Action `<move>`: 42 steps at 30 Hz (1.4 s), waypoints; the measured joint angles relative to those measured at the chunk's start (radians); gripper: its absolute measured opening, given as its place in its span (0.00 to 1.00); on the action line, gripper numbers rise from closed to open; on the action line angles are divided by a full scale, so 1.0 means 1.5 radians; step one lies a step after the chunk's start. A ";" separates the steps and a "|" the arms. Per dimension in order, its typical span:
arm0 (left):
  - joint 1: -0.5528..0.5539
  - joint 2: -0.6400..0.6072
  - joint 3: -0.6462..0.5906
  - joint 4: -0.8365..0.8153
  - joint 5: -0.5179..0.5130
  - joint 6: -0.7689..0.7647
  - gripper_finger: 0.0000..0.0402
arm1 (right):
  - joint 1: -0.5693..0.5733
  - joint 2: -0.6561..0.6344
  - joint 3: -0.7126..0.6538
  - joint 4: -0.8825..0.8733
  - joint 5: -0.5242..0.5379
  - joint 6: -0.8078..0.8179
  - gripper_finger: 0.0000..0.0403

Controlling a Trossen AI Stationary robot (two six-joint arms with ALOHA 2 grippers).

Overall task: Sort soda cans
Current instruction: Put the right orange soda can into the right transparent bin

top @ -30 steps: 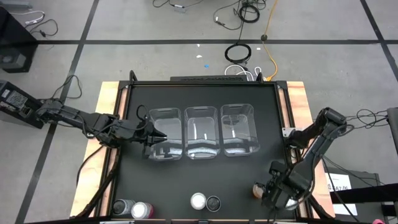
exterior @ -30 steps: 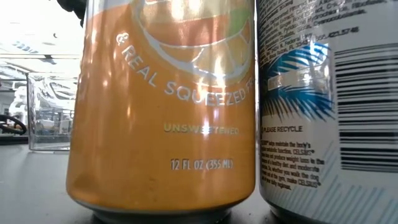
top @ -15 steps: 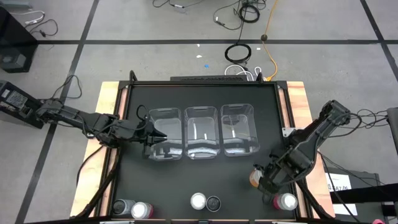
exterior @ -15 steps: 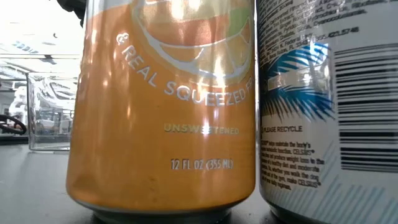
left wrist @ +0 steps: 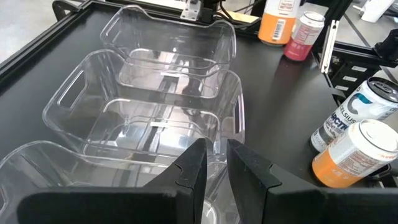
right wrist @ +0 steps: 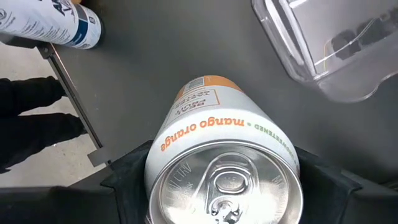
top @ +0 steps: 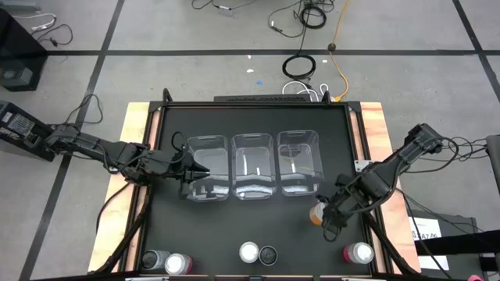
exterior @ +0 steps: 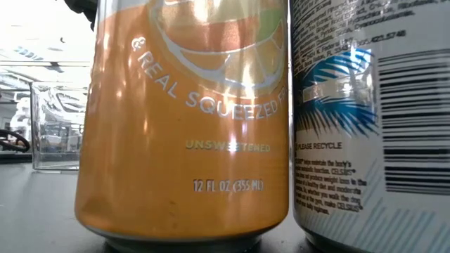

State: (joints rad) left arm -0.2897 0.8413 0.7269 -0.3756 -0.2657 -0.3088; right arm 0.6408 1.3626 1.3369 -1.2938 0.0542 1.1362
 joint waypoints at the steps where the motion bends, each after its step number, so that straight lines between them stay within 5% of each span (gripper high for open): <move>1: 0.000 0.000 0.000 0.000 0.000 0.000 0.18 | -0.004 -0.001 0.000 0.000 0.000 -0.005 0.70; 19: 0.000 0.000 0.000 0.000 0.000 0.000 0.18 | -0.095 -0.001 0.118 -0.094 0.053 -0.118 0.70; 42: 0.000 0.000 0.000 0.000 0.000 0.000 0.18 | -0.323 -0.001 0.119 -0.132 0.056 -0.300 0.70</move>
State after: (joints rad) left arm -0.2896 0.8413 0.7269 -0.3756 -0.2657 -0.3084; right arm 0.1568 1.3616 1.5158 -1.4921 0.1379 0.6863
